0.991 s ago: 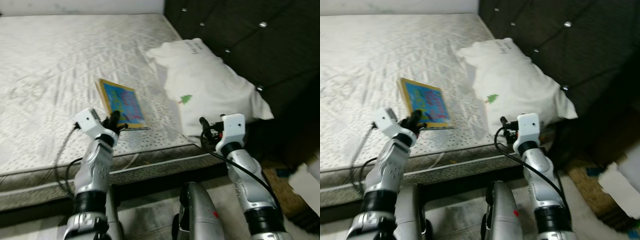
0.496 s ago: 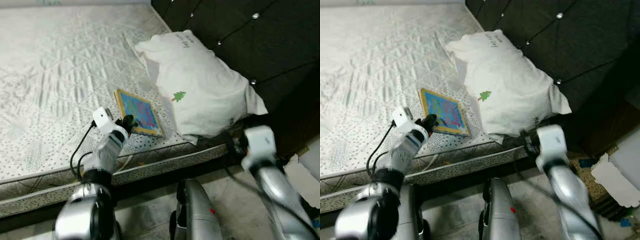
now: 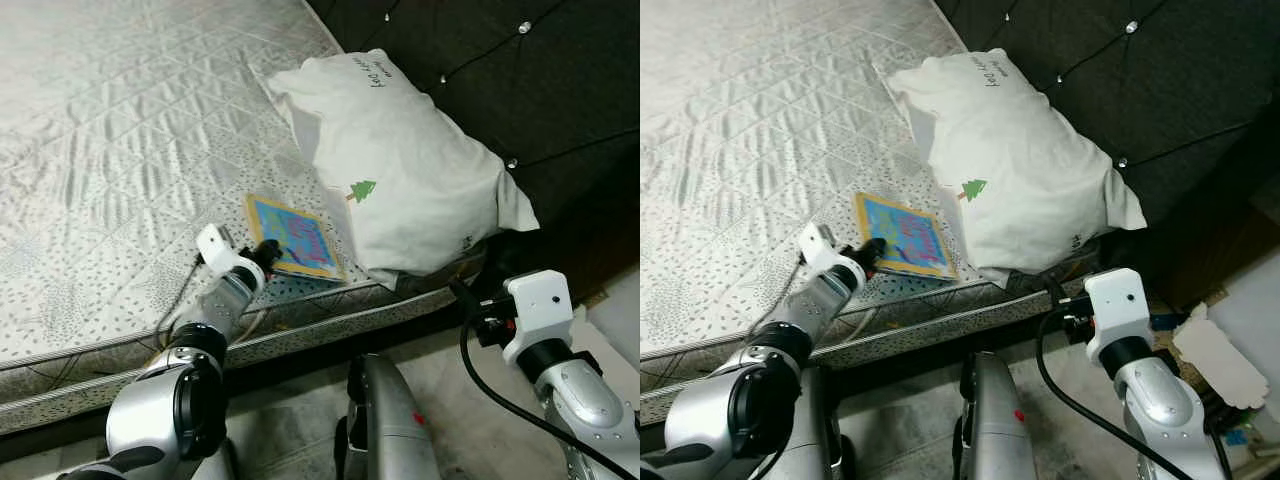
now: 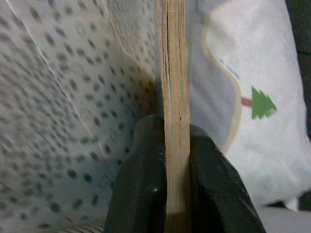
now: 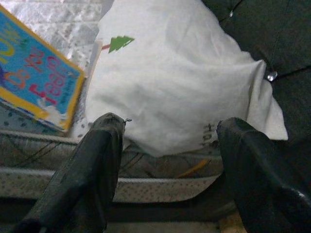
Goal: Clean up the room
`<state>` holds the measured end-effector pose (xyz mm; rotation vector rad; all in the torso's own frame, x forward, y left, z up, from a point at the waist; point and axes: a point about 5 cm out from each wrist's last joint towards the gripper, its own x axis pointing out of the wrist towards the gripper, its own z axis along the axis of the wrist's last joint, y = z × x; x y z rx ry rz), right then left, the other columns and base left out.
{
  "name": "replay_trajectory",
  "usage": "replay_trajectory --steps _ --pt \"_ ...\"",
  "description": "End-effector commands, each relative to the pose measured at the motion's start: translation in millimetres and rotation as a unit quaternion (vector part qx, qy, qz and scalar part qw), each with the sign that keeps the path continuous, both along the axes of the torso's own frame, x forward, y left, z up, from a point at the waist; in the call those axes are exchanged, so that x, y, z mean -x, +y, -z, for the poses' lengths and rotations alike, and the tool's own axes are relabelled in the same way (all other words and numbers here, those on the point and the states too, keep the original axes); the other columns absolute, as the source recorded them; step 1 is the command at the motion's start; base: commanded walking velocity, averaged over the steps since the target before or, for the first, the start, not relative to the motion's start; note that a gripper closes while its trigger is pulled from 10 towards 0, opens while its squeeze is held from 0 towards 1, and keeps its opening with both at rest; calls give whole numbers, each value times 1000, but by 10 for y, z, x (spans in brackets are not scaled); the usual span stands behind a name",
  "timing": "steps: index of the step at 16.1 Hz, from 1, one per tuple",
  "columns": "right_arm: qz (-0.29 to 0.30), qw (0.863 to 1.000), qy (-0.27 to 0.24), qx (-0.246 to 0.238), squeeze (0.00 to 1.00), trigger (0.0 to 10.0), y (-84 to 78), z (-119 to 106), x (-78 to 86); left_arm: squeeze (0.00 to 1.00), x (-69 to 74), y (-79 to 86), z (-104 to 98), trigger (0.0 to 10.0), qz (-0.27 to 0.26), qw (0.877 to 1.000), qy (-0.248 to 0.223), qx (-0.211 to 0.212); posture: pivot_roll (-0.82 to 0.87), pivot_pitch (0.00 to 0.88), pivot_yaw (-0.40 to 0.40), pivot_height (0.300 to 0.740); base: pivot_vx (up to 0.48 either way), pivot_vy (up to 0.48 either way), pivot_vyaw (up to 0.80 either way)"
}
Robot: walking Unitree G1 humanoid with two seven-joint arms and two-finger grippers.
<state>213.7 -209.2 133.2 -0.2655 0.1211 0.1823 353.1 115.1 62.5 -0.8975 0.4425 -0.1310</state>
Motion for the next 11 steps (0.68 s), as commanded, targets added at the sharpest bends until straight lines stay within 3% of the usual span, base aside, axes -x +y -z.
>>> replay_trajectory --steps 1,3,4,6,11 --pt "0 1000 2 9 0 10000 -24 -30 31 0 -50 -81 -86 10000 13 1000 -18 10 -248 124 -119 567 0 0 0" --pt "4 1000 5 13 0 10000 -48 -36 33 0 -40 10 -43 10000 -5 1000 -9 -4 -256 122 -120 567 0 0 0" --pt "7 1000 8 15 0 10000 -63 -36 40 624 -43 55 -42 10000 -11 1000 -11 -8 -258 122 -121 567 0 0 0" --pt "11 1000 11 19 0 10000 -94 -28 46 1000 -65 145 -68 10000 -16 999 -22 -22 -257 121 -121 567 0 0 0" --pt "14 1000 9 17 0 10000 -62 -18 3 1000 -61 252 -49 10000 -33 998 -20 -57 -259 114 -120 567 0 0 0"
